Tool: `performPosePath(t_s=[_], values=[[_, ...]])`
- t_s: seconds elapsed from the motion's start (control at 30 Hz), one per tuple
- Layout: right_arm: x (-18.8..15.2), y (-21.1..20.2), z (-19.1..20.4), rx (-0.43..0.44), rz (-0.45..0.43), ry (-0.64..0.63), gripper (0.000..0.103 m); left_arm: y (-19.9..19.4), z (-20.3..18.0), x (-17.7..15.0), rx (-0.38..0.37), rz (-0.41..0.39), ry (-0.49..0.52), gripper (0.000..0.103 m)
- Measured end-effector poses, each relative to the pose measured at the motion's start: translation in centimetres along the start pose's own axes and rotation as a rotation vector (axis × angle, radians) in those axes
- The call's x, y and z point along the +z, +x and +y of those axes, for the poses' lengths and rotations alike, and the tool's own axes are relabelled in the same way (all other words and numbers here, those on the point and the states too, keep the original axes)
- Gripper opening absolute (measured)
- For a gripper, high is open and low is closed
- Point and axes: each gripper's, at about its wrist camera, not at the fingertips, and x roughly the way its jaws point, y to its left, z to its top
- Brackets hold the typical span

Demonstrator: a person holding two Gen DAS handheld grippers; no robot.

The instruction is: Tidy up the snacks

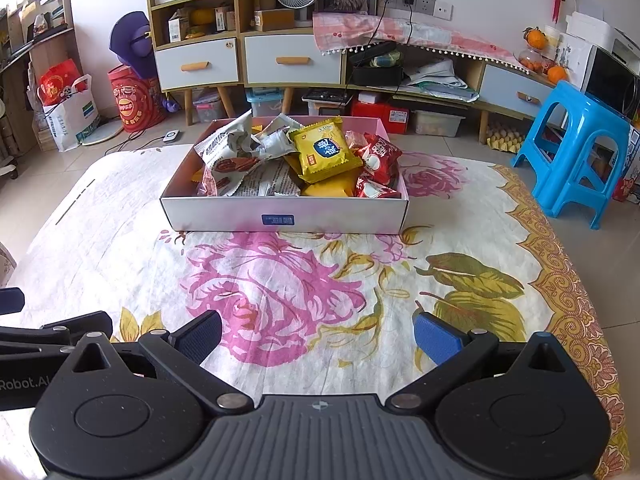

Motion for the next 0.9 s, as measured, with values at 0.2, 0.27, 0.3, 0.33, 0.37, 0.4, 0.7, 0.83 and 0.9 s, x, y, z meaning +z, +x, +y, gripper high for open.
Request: performPosePath(t_s=[0.2,0.27,0.3,0.33,0.37,0.4,0.7,0.83,0.9], values=[[-0.01,0.01,0.0,0.001,0.0,0.001,0.095,0.01,0.0,-0.01,0.0,0.0,0.001,0.1],[-0.02,0.02,0.01,0.001,0.001,0.001,0.095,0.02,0.0,-0.03,0.0,0.0,0.001,0.1],[-0.02,0.01,0.01,0.0,0.001,0.001,0.095,0.02,-0.02,0.0,-0.001,0.001,0.0,0.1],[-0.02,0.01,0.01,0.0,0.0,0.0,0.095,0.02,-0.01,-0.03,-0.001,0.002,-0.001,0.1],[-0.02,0.02,0.0,0.0,0.0,0.0,0.095,0.02,-0.02,-0.01,-0.001,0.001,0.0,0.1],[-0.02,0.02,0.0,0.0,0.0,0.001,0.095,0.02,-0.02,-0.01,-0.001,0.002,0.0,0.1],[-0.02,0.02,0.02,0.001,0.0,0.001,0.095,0.04,-0.01,-0.01,0.002,0.002,-0.001,0.1],[-0.02,0.01,0.03,0.0,0.0,0.0,0.095,0.23,-0.12,-0.25,0.003,0.007,-0.001,0.1],[-0.02,0.01,0.03,0.001,0.001,0.001,0.095,0.25,-0.21,-0.38,0.008,0.007,0.002,0.1]])
